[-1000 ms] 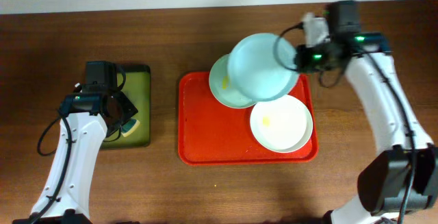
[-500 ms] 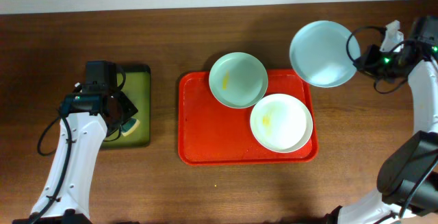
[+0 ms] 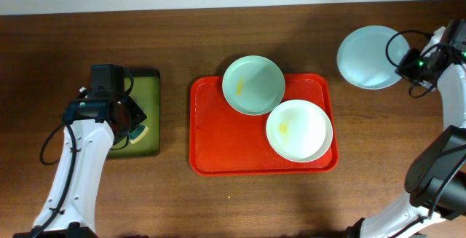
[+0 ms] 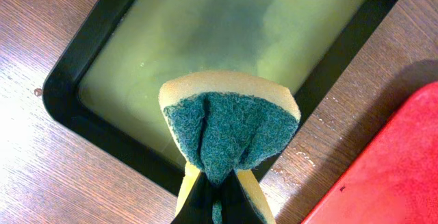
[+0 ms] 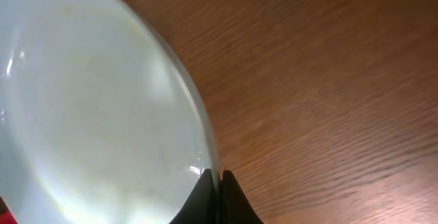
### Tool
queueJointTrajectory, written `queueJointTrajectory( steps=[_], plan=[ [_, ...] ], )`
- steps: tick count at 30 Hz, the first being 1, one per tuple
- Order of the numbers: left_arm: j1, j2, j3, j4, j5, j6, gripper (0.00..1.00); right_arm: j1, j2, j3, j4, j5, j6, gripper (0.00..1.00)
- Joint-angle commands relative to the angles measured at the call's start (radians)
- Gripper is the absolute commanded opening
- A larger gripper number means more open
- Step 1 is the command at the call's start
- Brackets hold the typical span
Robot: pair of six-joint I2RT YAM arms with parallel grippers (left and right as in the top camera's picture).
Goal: Clean dirty plates on tray and stack at the side
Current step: 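Move the blue plate right and set it on the table with the right gripper, then grasp the light green plate rim with the right gripper and pull it forward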
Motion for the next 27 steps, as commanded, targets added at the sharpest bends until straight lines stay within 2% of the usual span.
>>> queueJointTrajectory(
  steps=[1, 9, 11, 12, 20, 25, 26, 27],
  plan=[
    [0.004, -0.022, 0.014, 0.004, 0.003, 0.02, 0.0, -0.009, 0.053, -0.007, 0.014, 0.043, 0.021, 0.04],
    [0.004, -0.022, 0.014, 0.006, 0.011, 0.02, 0.0, -0.008, 0.125, -0.007, 0.014, 0.039, 0.021, 0.04],
    [0.004, -0.022, 0.014, 0.016, 0.032, 0.037, 0.0, -0.008, 0.113, -0.006, 0.008, 0.035, 0.021, 0.2],
    [0.004, -0.022, 0.014, 0.025, 0.047, 0.055, 0.0, -0.008, 0.102, -0.006, 0.007, 0.024, 0.021, 0.25],
    [-0.025, -0.022, 0.014, 0.053, 0.055, 0.077, 0.0, 0.021, -0.102, -0.001, -0.011, -0.21, 0.02, 0.33],
    [-0.055, -0.022, 0.014, 0.071, 0.055, 0.077, 0.0, 0.143, -0.217, -0.002, -0.08, -0.362, -0.008, 0.34],
    [-0.061, -0.022, 0.014, 0.074, 0.056, 0.077, 0.0, 0.183, -0.222, -0.001, -0.106, -0.397, -0.048, 0.38],
    [-0.066, -0.022, 0.014, 0.075, 0.055, 0.077, 0.0, 0.217, -0.222, -0.002, -0.127, -0.411, -0.076, 0.48]
  ],
)
